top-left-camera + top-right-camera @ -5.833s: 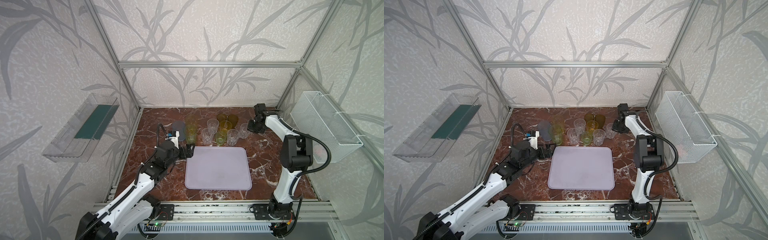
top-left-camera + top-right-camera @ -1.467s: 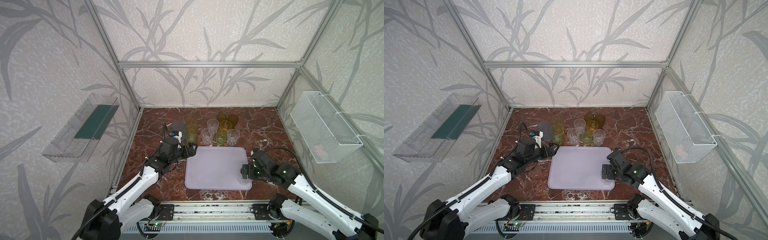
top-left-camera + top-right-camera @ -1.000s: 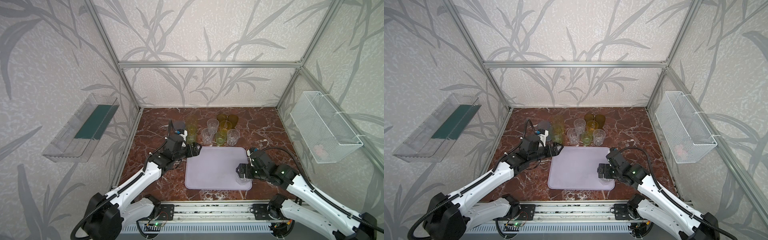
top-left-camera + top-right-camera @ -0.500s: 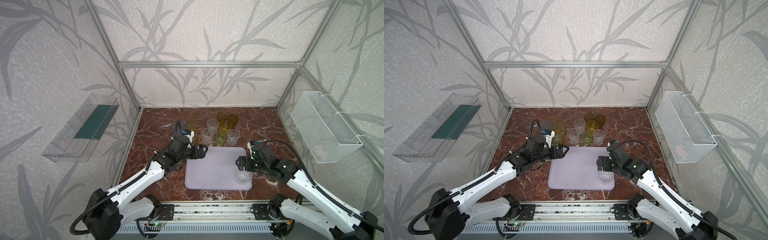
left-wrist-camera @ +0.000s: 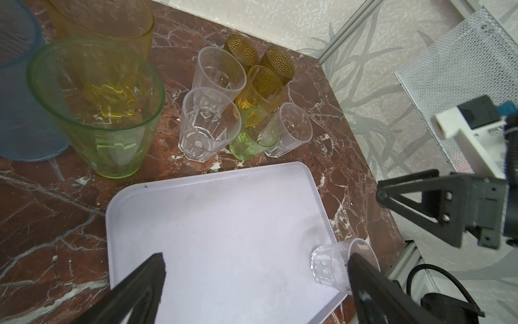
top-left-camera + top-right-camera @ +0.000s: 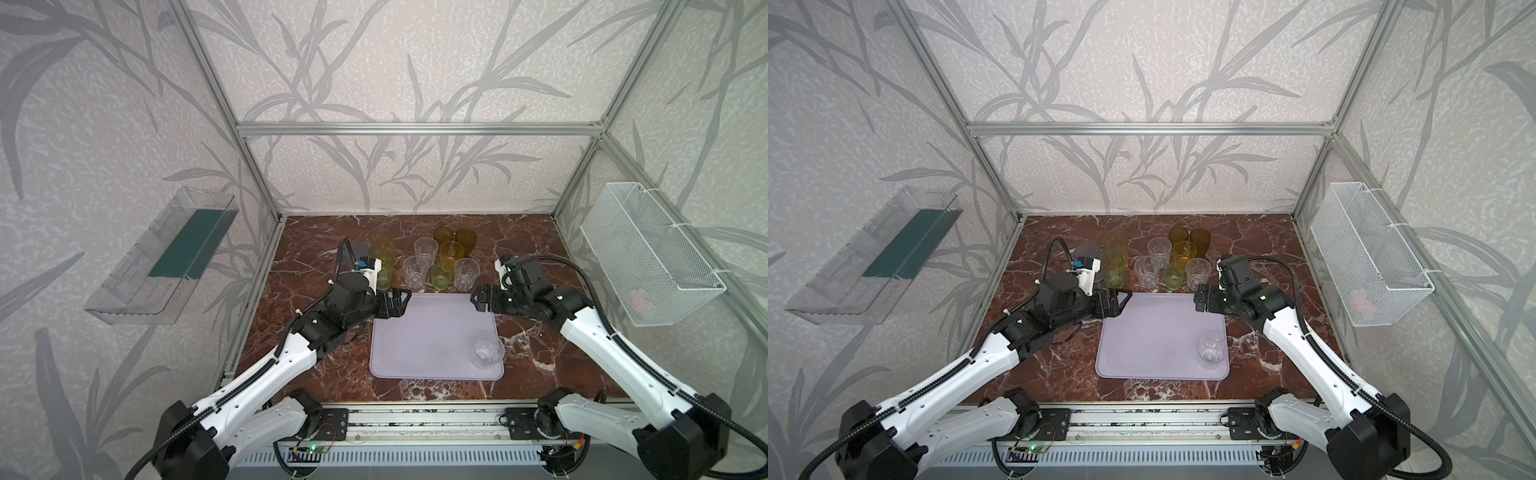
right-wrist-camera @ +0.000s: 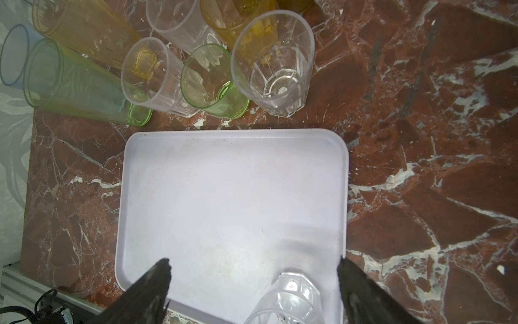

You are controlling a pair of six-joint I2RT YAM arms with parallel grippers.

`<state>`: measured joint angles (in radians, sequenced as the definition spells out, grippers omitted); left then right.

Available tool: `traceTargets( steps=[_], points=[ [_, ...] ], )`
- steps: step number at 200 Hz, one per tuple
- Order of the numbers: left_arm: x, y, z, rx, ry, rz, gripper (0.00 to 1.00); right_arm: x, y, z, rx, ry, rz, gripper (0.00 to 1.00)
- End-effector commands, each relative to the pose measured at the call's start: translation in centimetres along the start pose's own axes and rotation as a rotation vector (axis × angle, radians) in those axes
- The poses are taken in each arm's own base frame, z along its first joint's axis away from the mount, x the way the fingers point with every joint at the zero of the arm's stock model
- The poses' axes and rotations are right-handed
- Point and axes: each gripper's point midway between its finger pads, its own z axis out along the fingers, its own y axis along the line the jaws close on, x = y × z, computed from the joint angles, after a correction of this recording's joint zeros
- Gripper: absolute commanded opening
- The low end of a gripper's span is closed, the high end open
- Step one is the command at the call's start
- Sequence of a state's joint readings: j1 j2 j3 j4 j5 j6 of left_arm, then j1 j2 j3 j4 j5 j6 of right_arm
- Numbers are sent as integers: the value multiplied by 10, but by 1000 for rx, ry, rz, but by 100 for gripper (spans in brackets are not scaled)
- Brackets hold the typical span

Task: Place the glasses into the tray
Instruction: Pick up the glass from the top-center of the table.

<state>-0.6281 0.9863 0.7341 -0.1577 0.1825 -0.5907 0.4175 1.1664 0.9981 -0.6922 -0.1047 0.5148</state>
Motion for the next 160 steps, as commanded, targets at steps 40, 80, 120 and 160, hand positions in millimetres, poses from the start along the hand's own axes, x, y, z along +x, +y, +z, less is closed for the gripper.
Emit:
traceTargets(
  steps=[40,80,120,160],
  points=[
    [-3,-5,-14,46,-63,61,99,-60,0,15,66,-21,-51,79],
    [-4,-2,-12,46,-91,60,99,-86,-8,29,136,-26,-58,61],
    [-2,1,-7,42,-103,52,99,-95,-15,56,178,26,-65,42],
    [0,7,-1,24,-104,45,99,-100,-22,82,219,77,-73,36]
  ],
)
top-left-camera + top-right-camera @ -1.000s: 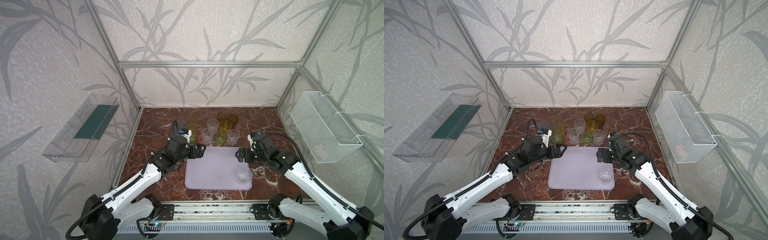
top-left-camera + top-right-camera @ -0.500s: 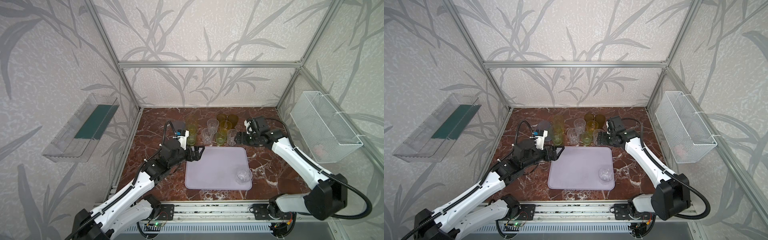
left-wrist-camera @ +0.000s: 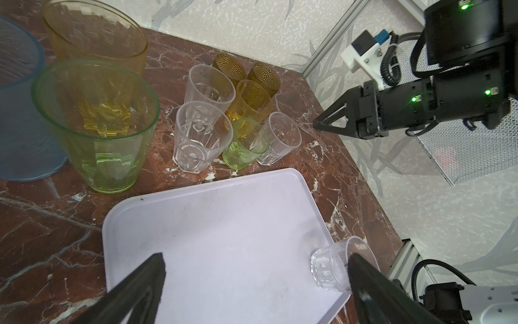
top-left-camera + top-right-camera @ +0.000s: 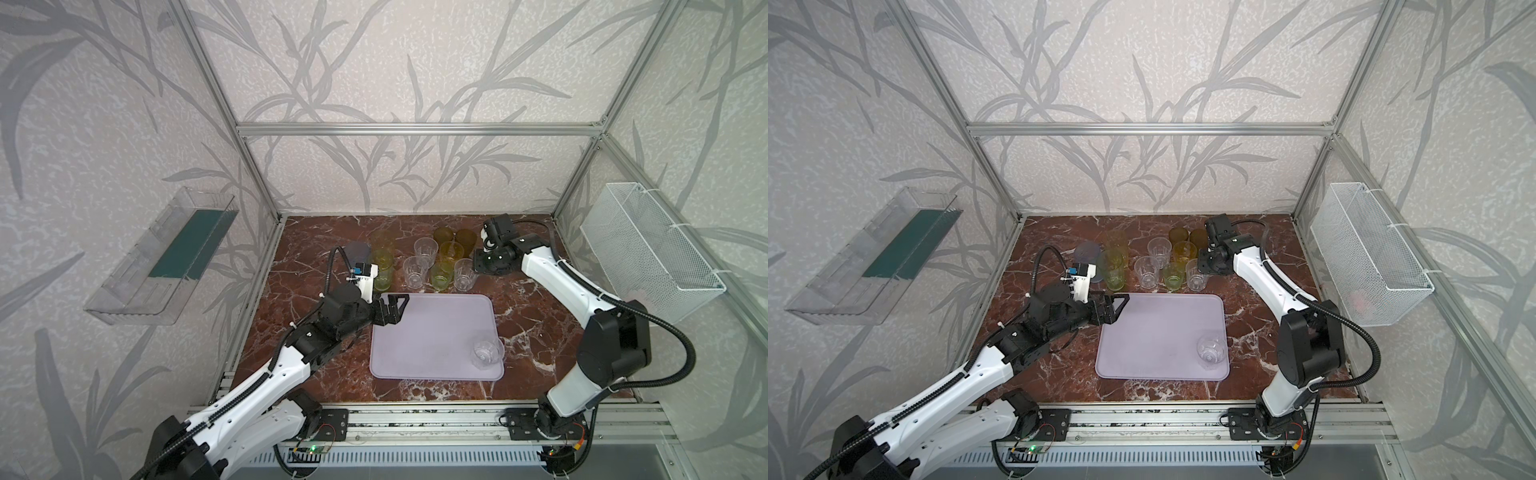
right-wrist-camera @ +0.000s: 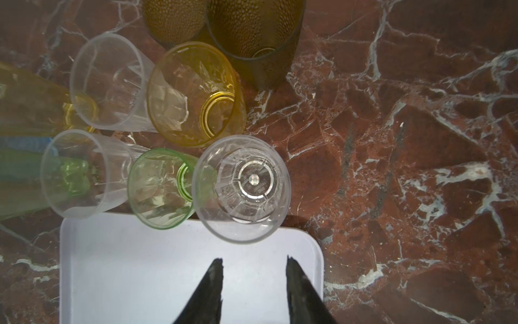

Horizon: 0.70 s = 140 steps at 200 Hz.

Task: Place the glasses into the tray
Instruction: Pick up the glass from the top-center of the table.

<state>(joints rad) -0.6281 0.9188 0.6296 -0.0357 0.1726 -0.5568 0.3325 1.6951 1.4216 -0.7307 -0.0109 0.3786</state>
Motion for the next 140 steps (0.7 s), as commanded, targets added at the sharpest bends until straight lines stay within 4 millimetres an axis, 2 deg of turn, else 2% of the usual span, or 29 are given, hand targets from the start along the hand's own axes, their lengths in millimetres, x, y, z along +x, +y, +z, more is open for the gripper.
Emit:
traceTargets(
  steps=[1,30,86,140],
  points=[
    [-2,5,4,-16,-28,2,99,-10,-4,4,36,10,-18,36],
    [-2,12,5,-51,-34,1,99,-14,-10,15,71,43,-30,35],
    [2,17,8,-68,-28,-1,99,-22,-34,27,190,38,-40,32],
    [3,18,12,-72,-20,-6,99,-15,-33,47,147,106,-23,28]
  ],
)
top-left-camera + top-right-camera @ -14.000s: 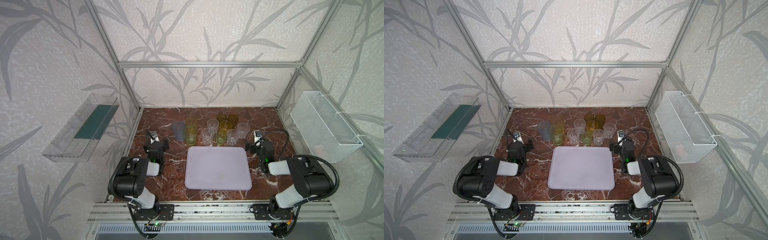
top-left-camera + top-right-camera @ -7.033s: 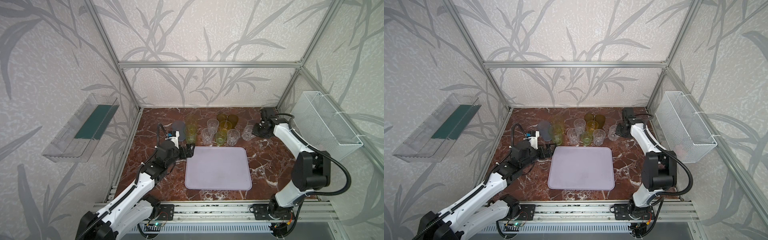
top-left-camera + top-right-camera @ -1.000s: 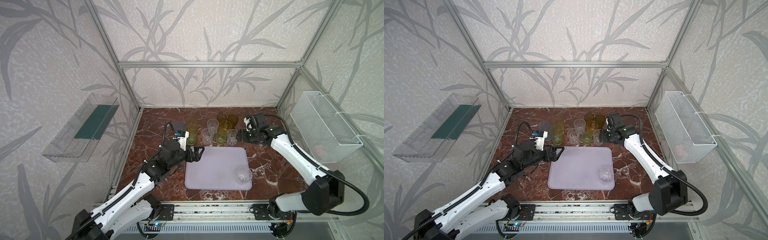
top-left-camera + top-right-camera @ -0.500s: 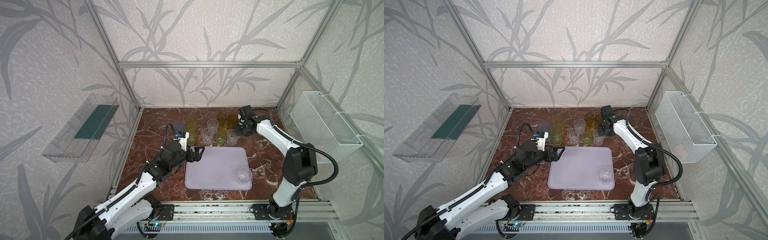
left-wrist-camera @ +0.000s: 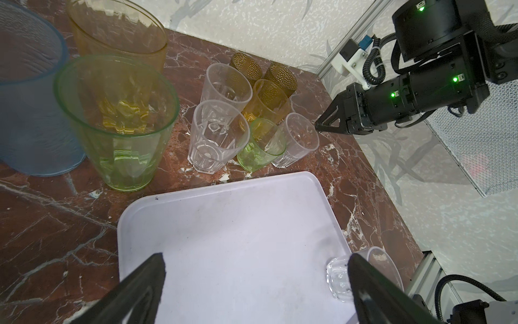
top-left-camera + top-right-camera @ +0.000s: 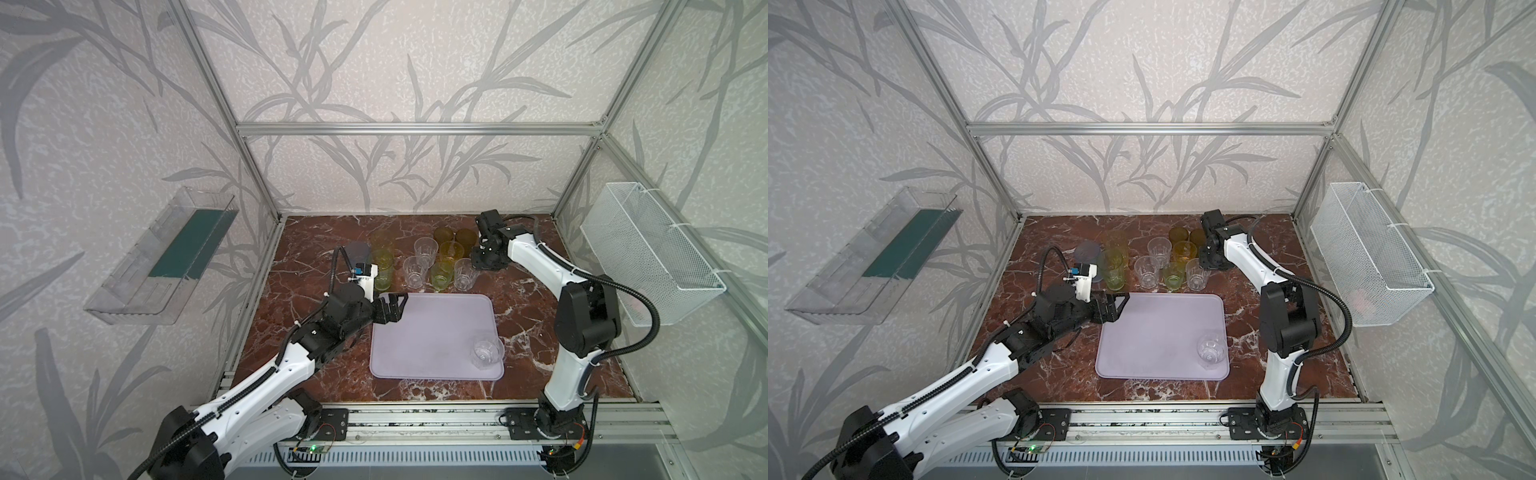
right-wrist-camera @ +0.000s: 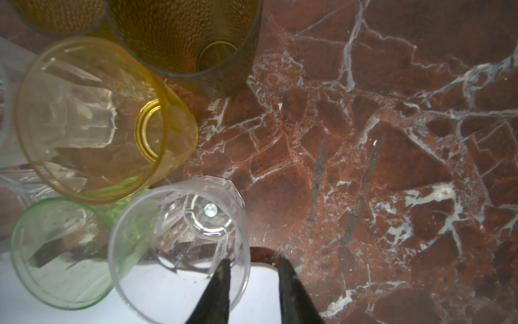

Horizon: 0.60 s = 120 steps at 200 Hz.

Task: Place the glasses into the tray
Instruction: Pick up the glass from the top-center of the table.

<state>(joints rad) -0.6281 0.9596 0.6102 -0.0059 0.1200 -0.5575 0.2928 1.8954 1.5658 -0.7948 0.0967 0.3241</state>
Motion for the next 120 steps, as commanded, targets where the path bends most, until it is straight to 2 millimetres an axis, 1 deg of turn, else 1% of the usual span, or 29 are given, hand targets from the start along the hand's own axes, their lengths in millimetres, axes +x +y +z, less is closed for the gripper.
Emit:
traceTargets(
  steps=[1,23,54,86,120],
  points=[
    [-2,3,2,-11,-17,-4,99,1,1,4,-12,35,-3,28],
    [-1,2,4,-11,-10,-7,99,2,-1,8,-6,41,3,22],
    [0,4,5,-17,-5,-4,99,-2,-2,10,-5,33,6,21],
    [0,6,5,-29,-7,1,99,-1,0,15,-7,52,-4,19],
    [1,7,5,-29,-7,-3,99,0,-5,15,18,56,-19,15]
  ],
)
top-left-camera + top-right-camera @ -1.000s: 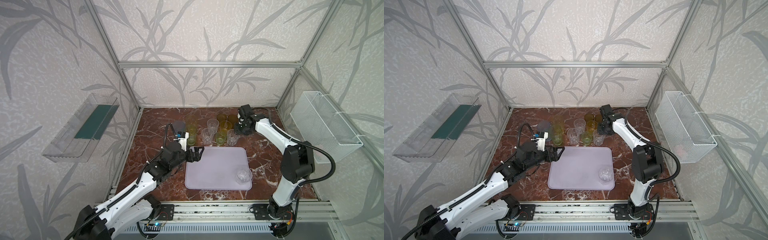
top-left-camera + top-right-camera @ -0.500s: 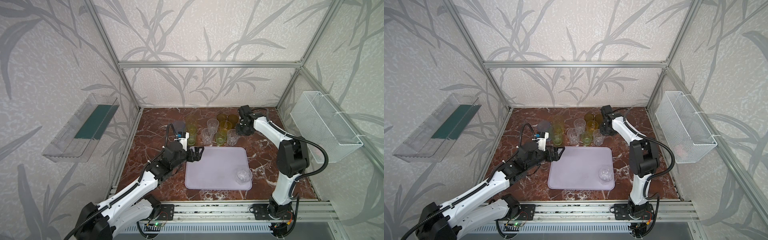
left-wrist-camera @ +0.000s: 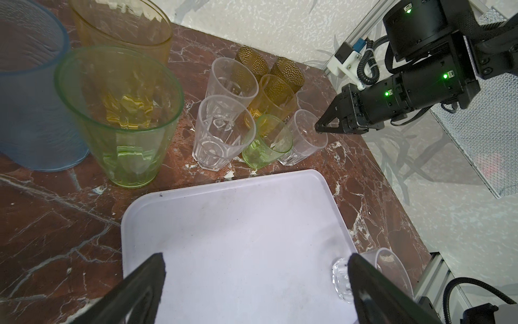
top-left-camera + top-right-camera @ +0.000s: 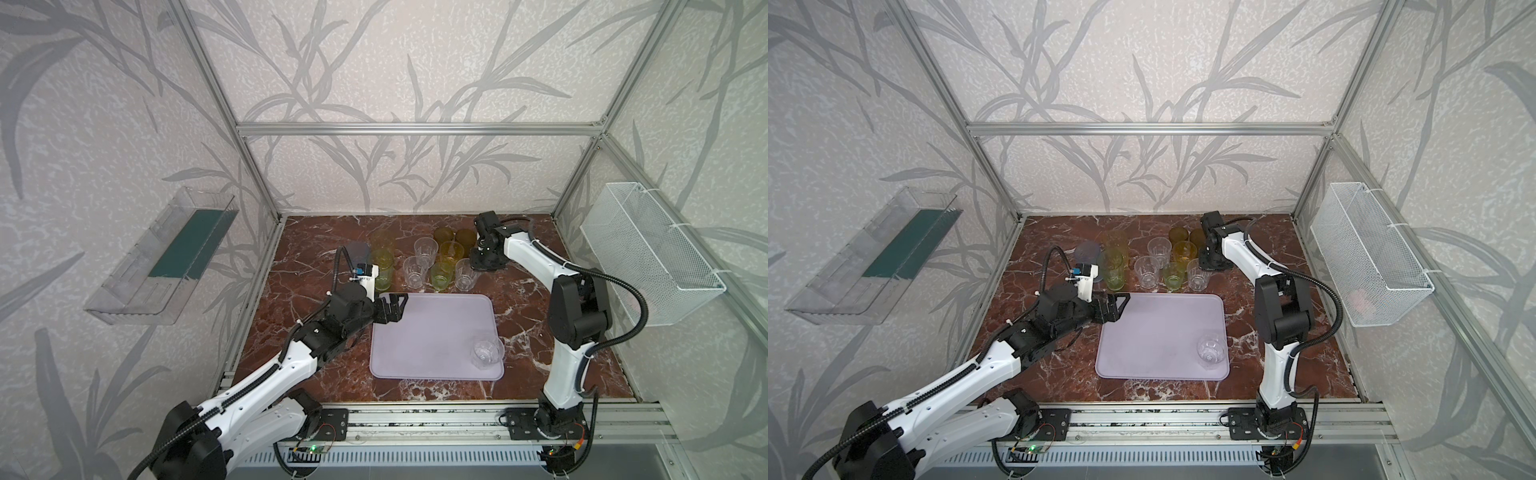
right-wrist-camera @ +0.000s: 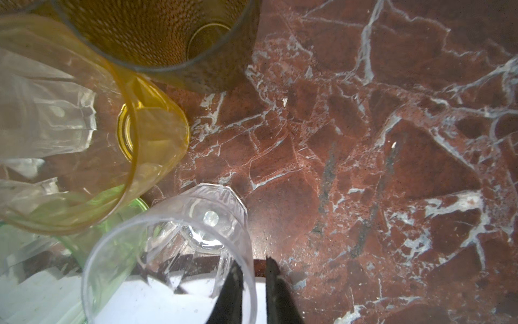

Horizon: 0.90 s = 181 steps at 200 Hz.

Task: Place the glasses into the tray
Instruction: Pick up the glass from the top-center of the table.

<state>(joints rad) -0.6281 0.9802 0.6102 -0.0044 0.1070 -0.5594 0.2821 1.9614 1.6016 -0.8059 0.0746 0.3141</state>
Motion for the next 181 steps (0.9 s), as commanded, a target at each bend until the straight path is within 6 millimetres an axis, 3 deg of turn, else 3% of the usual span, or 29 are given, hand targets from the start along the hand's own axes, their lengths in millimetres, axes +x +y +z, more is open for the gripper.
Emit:
traceTargets(
  steps=[1,56,116,181],
  points=[
    [-2,2,1,-7,-17,1,99,-1,-5,-4,24,11,-15,15],
    [0,3,2,-11,-12,0,99,-1,-12,-12,51,-8,-15,1],
    [-3,3,-2,-10,-23,1,99,-1,-18,-35,56,-57,-16,0],
    [-3,0,-4,4,-23,-17,99,12,-28,-67,56,-105,-11,0]
  ],
)
